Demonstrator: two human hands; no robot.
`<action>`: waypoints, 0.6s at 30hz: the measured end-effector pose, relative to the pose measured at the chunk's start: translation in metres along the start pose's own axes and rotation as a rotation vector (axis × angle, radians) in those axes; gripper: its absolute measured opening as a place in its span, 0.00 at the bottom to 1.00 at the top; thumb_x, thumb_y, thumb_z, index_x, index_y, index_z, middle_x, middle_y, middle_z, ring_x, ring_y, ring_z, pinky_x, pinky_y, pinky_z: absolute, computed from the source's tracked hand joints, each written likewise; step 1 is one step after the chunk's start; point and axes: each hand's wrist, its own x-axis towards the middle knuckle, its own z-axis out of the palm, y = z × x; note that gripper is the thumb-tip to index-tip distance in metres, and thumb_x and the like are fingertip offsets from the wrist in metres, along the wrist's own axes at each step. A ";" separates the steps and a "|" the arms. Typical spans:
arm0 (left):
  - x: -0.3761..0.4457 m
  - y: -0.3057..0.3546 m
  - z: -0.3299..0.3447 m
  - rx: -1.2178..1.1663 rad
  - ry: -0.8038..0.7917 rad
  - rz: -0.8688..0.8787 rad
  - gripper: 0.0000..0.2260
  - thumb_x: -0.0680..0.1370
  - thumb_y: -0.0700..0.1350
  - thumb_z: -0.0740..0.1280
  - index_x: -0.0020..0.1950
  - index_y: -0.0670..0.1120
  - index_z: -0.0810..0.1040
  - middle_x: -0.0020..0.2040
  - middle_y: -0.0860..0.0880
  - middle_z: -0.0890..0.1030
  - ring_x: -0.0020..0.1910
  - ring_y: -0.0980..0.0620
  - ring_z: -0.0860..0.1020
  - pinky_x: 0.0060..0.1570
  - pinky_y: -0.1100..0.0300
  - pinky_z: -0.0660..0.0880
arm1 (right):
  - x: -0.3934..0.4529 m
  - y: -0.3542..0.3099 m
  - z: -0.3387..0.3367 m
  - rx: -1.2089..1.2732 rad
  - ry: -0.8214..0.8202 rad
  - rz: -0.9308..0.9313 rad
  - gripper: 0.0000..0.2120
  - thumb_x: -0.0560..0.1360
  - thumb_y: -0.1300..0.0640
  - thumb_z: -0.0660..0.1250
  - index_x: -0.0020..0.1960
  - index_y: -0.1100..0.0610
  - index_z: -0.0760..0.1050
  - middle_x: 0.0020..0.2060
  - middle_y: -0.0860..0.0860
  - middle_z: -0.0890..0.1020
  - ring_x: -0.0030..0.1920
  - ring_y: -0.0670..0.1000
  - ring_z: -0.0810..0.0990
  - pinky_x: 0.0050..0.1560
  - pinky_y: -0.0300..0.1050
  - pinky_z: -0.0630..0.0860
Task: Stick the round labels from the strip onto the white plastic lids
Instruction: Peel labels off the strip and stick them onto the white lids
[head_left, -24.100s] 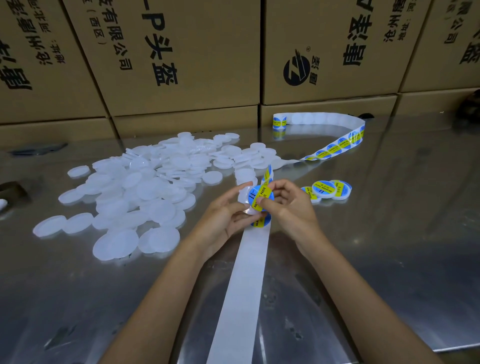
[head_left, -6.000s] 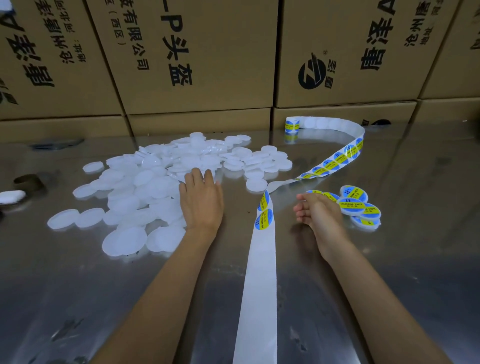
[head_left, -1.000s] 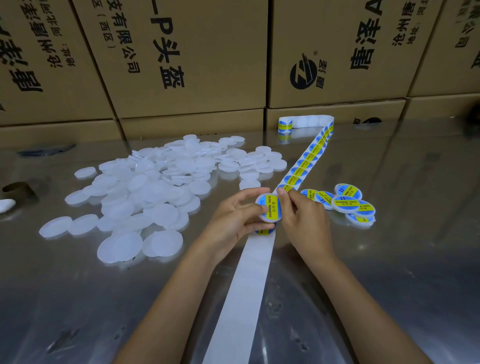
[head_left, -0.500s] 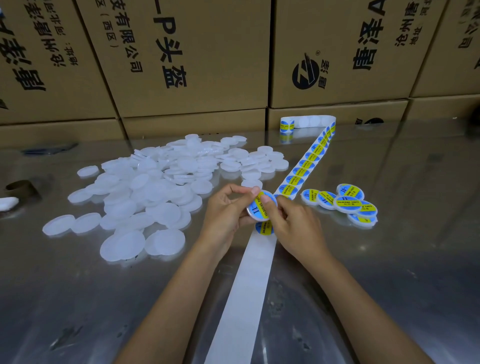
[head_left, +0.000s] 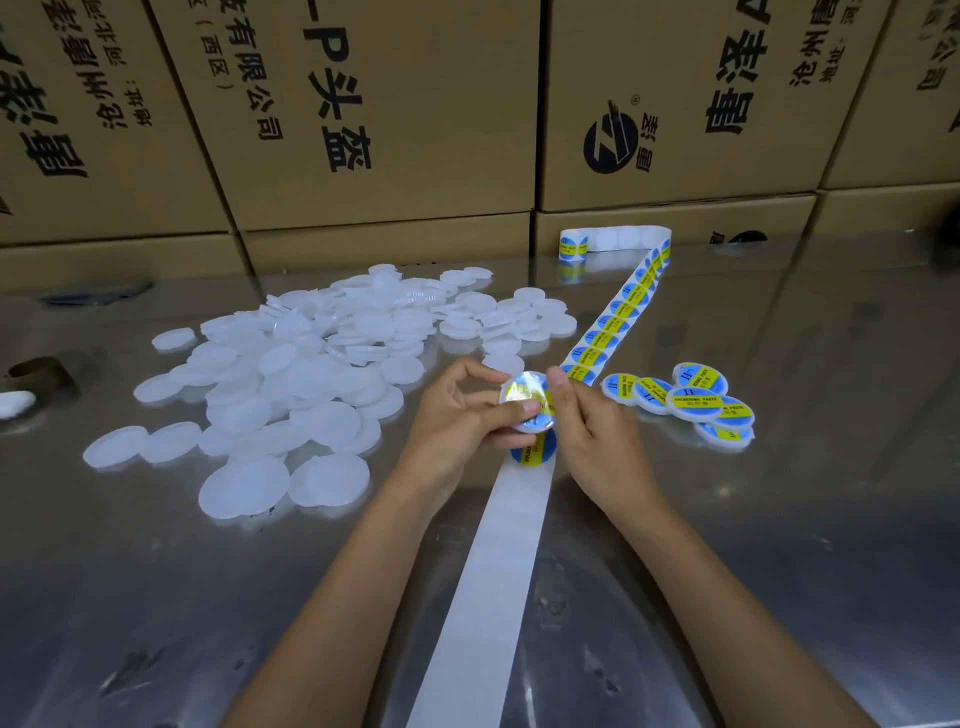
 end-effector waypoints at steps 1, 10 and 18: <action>0.000 0.000 0.000 -0.016 0.024 0.012 0.17 0.72 0.37 0.77 0.53 0.40 0.72 0.46 0.38 0.86 0.44 0.40 0.86 0.39 0.56 0.83 | -0.001 -0.002 0.001 0.000 -0.036 -0.003 0.22 0.79 0.33 0.52 0.32 0.43 0.66 0.25 0.44 0.71 0.28 0.46 0.69 0.32 0.43 0.63; 0.001 0.000 -0.002 0.027 0.145 0.010 0.15 0.76 0.48 0.74 0.45 0.41 0.71 0.43 0.39 0.86 0.40 0.41 0.86 0.32 0.58 0.82 | -0.003 -0.002 0.001 -0.089 -0.140 -0.019 0.24 0.80 0.39 0.58 0.33 0.55 0.65 0.24 0.46 0.68 0.28 0.47 0.67 0.32 0.44 0.62; 0.000 0.000 -0.003 0.120 -0.025 0.051 0.09 0.77 0.39 0.72 0.57 0.47 0.83 0.48 0.46 0.87 0.45 0.45 0.86 0.37 0.59 0.82 | -0.002 0.000 0.001 -0.141 -0.114 0.001 0.24 0.83 0.43 0.53 0.33 0.54 0.67 0.25 0.49 0.71 0.29 0.49 0.70 0.32 0.46 0.63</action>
